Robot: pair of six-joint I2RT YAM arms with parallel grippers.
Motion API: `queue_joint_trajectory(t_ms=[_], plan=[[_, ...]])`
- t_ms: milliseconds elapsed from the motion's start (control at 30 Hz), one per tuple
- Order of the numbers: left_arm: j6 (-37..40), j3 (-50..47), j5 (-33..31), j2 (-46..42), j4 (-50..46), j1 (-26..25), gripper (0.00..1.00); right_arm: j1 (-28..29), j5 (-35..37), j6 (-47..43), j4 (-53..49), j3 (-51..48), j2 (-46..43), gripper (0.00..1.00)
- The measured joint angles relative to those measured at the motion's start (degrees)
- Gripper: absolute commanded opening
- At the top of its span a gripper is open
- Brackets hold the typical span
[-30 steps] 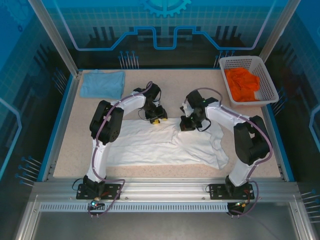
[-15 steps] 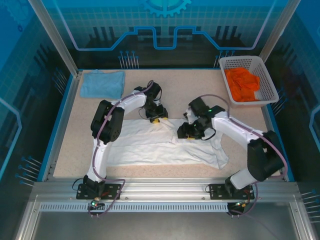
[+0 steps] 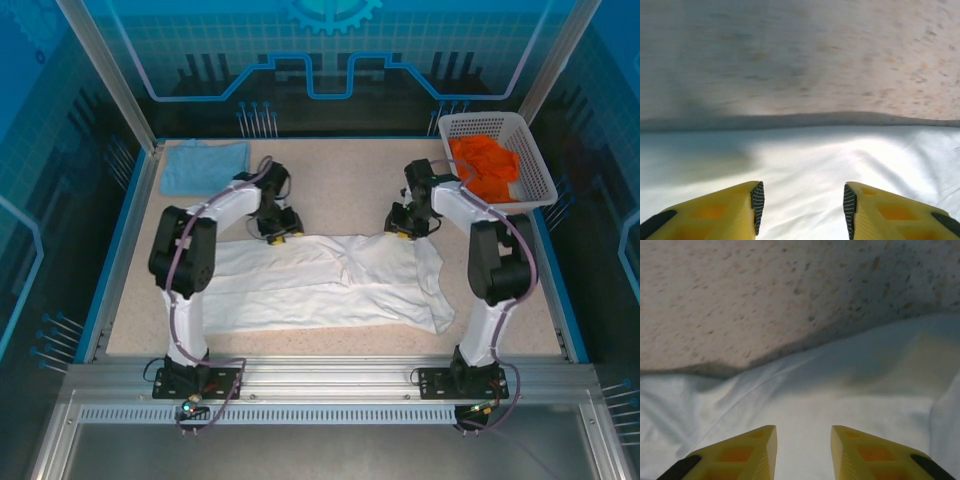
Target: Fold and stack the t-shirts
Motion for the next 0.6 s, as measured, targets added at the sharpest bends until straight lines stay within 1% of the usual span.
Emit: queue_joint_trajectory(t_ms=[133,267,333,433,600], plan=[[0.0,-7.76,-1.4,-5.57,1.03,6.47,0.47,0.0,3.43,1.57,-3.1,5.6,6.75,0.35],[-0.5,-14.99,-1.81,-8.31,1.25,10.45,0.47,0.02,5.77,4.5,-5.81,8.41,10.36,0.35],[-1.66,-18.29,-1.79,-9.18,1.25,12.04,0.49,0.04,6.64,6.62,-8.31,11.89,12.48,0.36],[-3.34,-21.03,-1.79,-10.97,1.25,13.35,0.53,0.07,8.33,10.27,-11.26,20.2,17.46,0.36],[-4.7,-22.43,-1.79,-13.11,0.61,13.35,0.53,0.17,8.87,16.17,-13.88,37.03,27.15,0.37]])
